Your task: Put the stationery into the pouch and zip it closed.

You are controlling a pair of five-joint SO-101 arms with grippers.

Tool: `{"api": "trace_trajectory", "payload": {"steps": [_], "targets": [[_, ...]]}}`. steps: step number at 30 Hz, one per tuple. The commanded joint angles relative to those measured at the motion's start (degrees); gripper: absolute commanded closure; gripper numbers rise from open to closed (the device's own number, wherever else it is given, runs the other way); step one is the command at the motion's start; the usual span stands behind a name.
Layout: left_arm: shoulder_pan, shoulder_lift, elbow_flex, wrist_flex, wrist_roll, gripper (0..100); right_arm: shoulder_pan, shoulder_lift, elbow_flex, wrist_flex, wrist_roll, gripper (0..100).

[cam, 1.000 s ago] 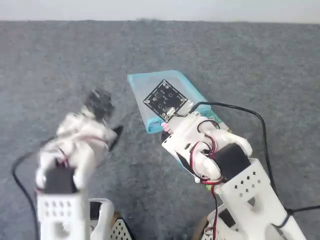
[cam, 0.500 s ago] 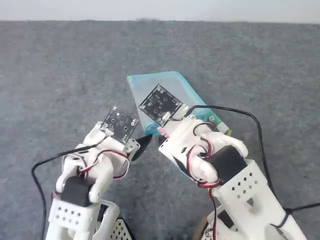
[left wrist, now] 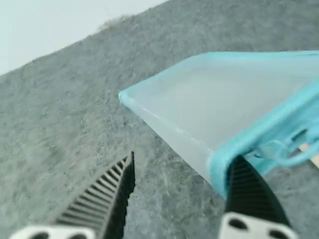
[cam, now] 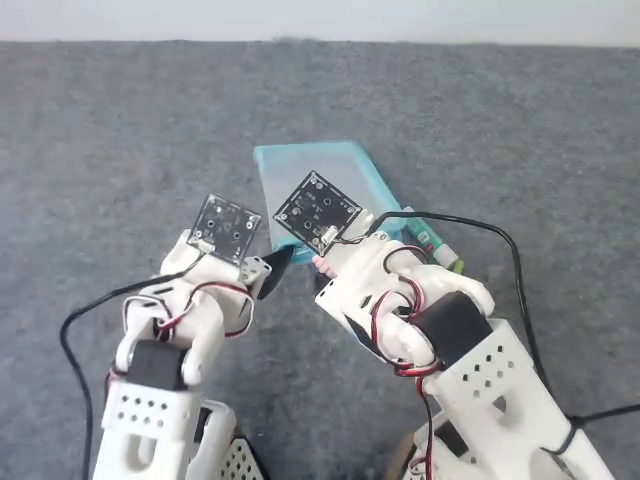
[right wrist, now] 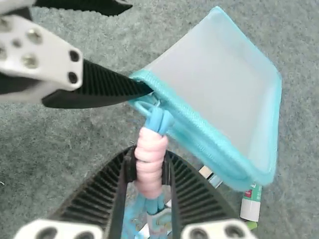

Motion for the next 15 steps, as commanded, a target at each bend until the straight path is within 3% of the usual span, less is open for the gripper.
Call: {"api": "trace_trajectory", "payload": {"steps": [1, 5, 11, 15], "targets": [[-0.88, 2.99, 0.04, -3.60, 0.53, 72, -0.75, -2.86, -0.70, 0.31, -0.35, 99.2], [-0.79, 5.10, 1.71, -7.74, 0.97, 72, -1.71, -4.35, -0.70, 0.92, 1.41, 99.2], [-1.05, 5.54, 2.59, -10.90, 5.89, 72, -10.33, -9.71, -0.35, 5.67, 4.66, 99.2], [-1.14, 5.54, 2.68, -11.69, 8.35, 72, -10.68, -11.12, -0.35, 6.20, 4.92, 99.2]]}}
